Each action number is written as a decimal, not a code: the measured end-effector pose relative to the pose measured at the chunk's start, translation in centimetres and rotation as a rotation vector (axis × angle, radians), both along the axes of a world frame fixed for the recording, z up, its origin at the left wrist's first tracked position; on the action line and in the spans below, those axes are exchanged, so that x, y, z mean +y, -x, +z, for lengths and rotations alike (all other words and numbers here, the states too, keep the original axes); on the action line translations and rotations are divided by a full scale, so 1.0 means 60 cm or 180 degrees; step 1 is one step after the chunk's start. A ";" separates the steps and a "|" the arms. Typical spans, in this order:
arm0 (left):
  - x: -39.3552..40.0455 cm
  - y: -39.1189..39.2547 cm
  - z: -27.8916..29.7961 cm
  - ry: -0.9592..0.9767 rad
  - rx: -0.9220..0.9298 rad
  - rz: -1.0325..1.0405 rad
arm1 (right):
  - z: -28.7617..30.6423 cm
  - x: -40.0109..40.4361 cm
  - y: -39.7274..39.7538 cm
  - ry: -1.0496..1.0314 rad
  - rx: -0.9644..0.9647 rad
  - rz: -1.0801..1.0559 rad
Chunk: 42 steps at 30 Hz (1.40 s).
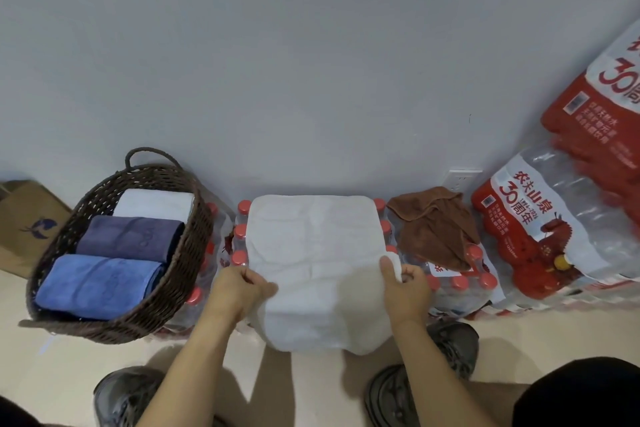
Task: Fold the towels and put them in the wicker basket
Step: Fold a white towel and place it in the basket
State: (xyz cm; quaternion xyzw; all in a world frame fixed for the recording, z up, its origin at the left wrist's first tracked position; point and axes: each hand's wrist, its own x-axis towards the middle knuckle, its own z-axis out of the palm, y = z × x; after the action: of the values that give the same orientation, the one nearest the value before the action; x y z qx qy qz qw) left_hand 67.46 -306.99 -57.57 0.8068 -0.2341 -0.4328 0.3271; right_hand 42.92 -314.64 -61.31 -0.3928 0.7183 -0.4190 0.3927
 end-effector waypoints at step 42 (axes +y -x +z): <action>-0.004 0.026 0.083 0.1190 0.0582 0.0106 | 0.098 0.025 -0.107 -0.0332 -0.1133 0.2386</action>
State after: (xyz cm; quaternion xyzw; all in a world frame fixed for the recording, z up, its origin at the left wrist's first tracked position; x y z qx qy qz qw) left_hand 65.91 -307.26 -52.57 0.6932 -0.2664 -0.4477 0.4981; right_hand 49.36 -313.15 -55.41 -0.5281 0.4668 -0.2715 0.6553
